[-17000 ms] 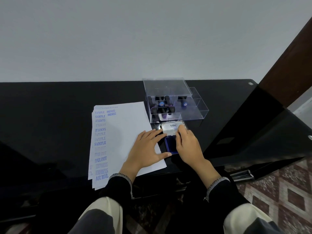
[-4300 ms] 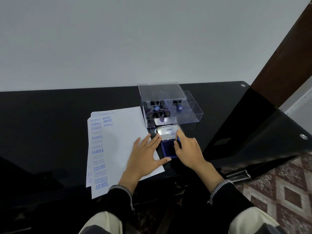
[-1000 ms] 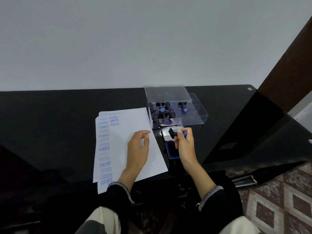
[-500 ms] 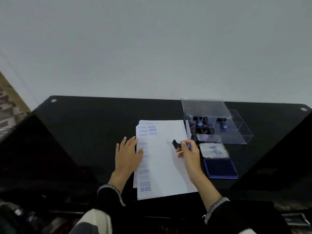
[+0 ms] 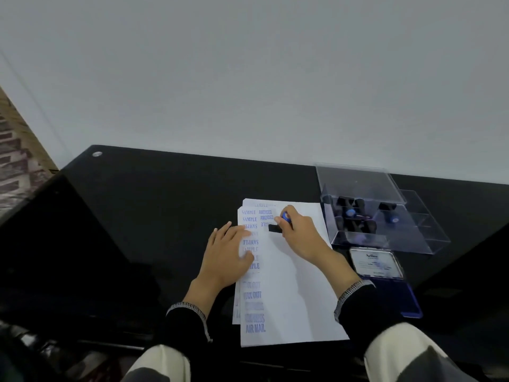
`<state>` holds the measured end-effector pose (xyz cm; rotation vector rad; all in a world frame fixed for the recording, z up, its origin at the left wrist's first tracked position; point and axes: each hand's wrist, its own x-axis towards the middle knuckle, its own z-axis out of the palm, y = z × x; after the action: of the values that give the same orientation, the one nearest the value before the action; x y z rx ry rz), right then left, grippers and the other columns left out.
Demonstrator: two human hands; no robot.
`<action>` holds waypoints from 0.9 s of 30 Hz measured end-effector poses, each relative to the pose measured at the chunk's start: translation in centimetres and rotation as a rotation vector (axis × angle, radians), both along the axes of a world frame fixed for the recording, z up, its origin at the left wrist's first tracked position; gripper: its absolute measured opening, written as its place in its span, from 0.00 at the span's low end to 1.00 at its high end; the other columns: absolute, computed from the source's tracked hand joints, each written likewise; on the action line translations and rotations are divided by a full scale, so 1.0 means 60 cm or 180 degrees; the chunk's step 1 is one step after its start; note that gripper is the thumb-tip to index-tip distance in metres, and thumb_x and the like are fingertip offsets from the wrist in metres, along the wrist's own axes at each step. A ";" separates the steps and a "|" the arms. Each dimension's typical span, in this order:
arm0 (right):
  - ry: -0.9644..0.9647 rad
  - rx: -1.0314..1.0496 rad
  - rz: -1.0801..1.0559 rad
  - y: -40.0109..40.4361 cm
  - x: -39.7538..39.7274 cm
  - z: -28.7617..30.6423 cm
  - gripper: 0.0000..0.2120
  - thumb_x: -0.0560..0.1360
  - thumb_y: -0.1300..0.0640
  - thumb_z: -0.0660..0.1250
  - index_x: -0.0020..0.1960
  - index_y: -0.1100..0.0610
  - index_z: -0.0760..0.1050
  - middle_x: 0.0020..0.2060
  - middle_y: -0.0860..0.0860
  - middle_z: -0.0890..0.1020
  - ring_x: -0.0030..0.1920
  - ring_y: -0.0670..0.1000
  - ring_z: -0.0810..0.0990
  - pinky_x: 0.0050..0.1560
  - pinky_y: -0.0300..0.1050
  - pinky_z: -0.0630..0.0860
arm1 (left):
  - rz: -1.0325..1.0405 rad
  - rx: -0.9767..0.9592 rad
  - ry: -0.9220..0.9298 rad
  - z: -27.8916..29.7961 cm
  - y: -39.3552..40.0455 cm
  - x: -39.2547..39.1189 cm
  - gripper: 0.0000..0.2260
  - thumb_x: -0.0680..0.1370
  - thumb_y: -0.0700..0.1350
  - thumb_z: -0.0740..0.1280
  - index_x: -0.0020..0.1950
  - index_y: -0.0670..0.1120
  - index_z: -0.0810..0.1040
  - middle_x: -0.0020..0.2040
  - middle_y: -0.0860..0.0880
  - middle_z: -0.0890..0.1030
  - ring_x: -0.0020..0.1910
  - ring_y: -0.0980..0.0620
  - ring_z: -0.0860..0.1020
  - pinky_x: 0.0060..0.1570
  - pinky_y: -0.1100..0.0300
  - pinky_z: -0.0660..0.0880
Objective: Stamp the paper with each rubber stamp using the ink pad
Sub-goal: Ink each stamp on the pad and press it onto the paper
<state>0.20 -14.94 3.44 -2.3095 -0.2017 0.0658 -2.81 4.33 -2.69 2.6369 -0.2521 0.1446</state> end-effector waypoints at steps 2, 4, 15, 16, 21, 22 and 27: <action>0.0019 -0.0323 0.0167 0.005 0.016 0.003 0.07 0.82 0.51 0.56 0.50 0.55 0.65 0.33 0.48 0.72 0.29 0.46 0.69 0.27 0.34 0.64 | -0.0033 -0.0092 -0.0016 -0.001 -0.002 0.007 0.22 0.76 0.52 0.64 0.70 0.53 0.69 0.70 0.55 0.68 0.75 0.52 0.58 0.75 0.53 0.47; 0.0038 -0.0542 0.0289 0.009 0.028 0.003 0.06 0.82 0.51 0.56 0.52 0.53 0.63 0.36 0.47 0.73 0.30 0.46 0.70 0.27 0.33 0.65 | -0.0025 -0.0128 -0.0041 -0.004 -0.002 0.012 0.23 0.75 0.52 0.64 0.69 0.53 0.69 0.66 0.55 0.68 0.71 0.53 0.63 0.75 0.52 0.50; -0.0079 -0.1226 0.0376 0.026 0.048 -0.013 0.11 0.82 0.48 0.56 0.59 0.55 0.66 0.51 0.54 0.80 0.34 0.50 0.74 0.38 0.43 0.74 | 0.0077 0.0248 -0.0245 -0.011 -0.009 0.013 0.26 0.74 0.60 0.56 0.71 0.55 0.66 0.63 0.53 0.68 0.64 0.51 0.66 0.71 0.51 0.58; -0.0097 -0.1300 0.0379 0.028 0.048 -0.013 0.13 0.82 0.48 0.56 0.60 0.55 0.66 0.51 0.54 0.80 0.34 0.50 0.74 0.38 0.43 0.74 | 0.0070 0.0266 -0.0254 -0.012 -0.009 0.013 0.26 0.74 0.60 0.56 0.72 0.55 0.66 0.63 0.53 0.68 0.64 0.51 0.66 0.71 0.51 0.57; -0.0164 -0.1383 0.0394 0.036 0.047 -0.012 0.15 0.82 0.48 0.56 0.63 0.56 0.65 0.53 0.54 0.80 0.34 0.49 0.74 0.38 0.41 0.74 | 0.0067 0.0355 -0.0219 -0.013 -0.009 0.016 0.24 0.77 0.58 0.60 0.73 0.57 0.65 0.65 0.53 0.67 0.66 0.51 0.65 0.71 0.52 0.56; -0.0173 -0.1392 0.0387 0.036 0.046 -0.013 0.15 0.82 0.48 0.56 0.63 0.56 0.65 0.54 0.54 0.80 0.34 0.49 0.74 0.37 0.41 0.73 | 0.0068 0.0358 -0.0213 -0.013 -0.009 0.016 0.24 0.77 0.58 0.60 0.73 0.58 0.65 0.65 0.53 0.67 0.66 0.51 0.65 0.71 0.52 0.56; -0.0181 -0.1442 0.0381 0.038 0.044 -0.015 0.15 0.82 0.48 0.56 0.64 0.56 0.65 0.55 0.53 0.80 0.32 0.48 0.72 0.33 0.36 0.68 | 0.0061 0.0411 -0.0199 -0.014 -0.008 0.015 0.23 0.76 0.59 0.59 0.72 0.58 0.66 0.65 0.53 0.67 0.66 0.50 0.65 0.71 0.50 0.56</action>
<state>2.84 -12.67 2.57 -2.7502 -0.3874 0.1162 -1.90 3.86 -3.50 2.7666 -0.2656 0.2242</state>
